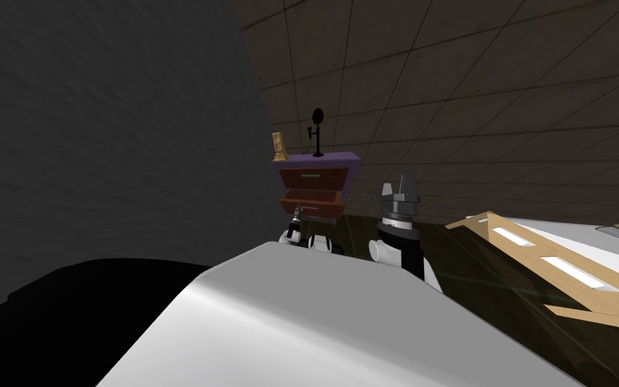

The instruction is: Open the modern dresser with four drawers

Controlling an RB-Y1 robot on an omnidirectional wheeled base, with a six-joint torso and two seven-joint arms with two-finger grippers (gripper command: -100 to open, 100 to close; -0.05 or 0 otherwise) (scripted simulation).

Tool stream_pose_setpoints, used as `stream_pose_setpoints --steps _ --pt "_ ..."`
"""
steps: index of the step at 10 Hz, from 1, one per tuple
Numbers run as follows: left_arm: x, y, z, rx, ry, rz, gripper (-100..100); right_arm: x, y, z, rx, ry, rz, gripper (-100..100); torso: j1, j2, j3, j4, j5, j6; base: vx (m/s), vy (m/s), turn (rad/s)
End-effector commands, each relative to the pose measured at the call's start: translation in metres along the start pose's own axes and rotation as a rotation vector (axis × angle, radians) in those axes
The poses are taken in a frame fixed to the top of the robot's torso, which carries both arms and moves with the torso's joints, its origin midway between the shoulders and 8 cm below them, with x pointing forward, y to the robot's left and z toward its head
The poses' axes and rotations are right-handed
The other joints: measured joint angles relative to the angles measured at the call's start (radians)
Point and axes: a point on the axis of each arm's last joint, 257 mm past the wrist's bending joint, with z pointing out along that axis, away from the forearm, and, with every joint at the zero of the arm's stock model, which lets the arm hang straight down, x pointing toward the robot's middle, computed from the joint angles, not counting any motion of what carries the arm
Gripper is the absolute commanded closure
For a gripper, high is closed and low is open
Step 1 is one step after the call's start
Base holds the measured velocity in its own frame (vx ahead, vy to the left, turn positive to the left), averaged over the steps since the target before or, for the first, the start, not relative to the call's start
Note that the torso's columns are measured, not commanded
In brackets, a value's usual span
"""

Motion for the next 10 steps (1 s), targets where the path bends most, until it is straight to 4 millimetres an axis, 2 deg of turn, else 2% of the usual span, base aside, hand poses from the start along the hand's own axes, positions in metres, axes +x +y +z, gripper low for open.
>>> stream_pose_setpoints --steps 1,7,8,9,10 --pt "0.005 -0.011 0.020 0.000 0.008 0.000 -100 0.000 0.000 0.000 0.000 0.000 0.000 0 -0.001 0.000 0.000 0.000 0.000 0.000 -0.035 0.000 0.031" --pt "0.018 -0.043 0.069 0.000 0.029 -0.001 -100 0.000 0.000 0.000 0.000 0.000 0.000 0 -0.001 0.011 0.006 0.005 -0.001 0.000 -0.071 0.002 0.034" --pt "0.016 -0.033 0.061 -0.014 0.025 -0.001 -100 0.000 0.000 0.000 0.000 0.000 0.000 0 -0.002 0.013 0.007 0.007 -0.002 -0.001 -0.028 0.004 0.001" --pt "0.016 -0.032 0.061 -0.021 0.025 -0.001 0 0.000 0.000 0.000 0.000 0.000 0.000 0 -0.002 0.012 0.007 0.006 -0.002 -0.001 0.000 0.000 0.000" --pt "0.016 -0.030 0.060 -0.026 0.025 -0.001 0 0.000 0.000 0.000 0.000 0.000 0.000 0 -0.002 0.010 0.006 0.005 -0.001 -0.001 0.000 0.000 0.000"
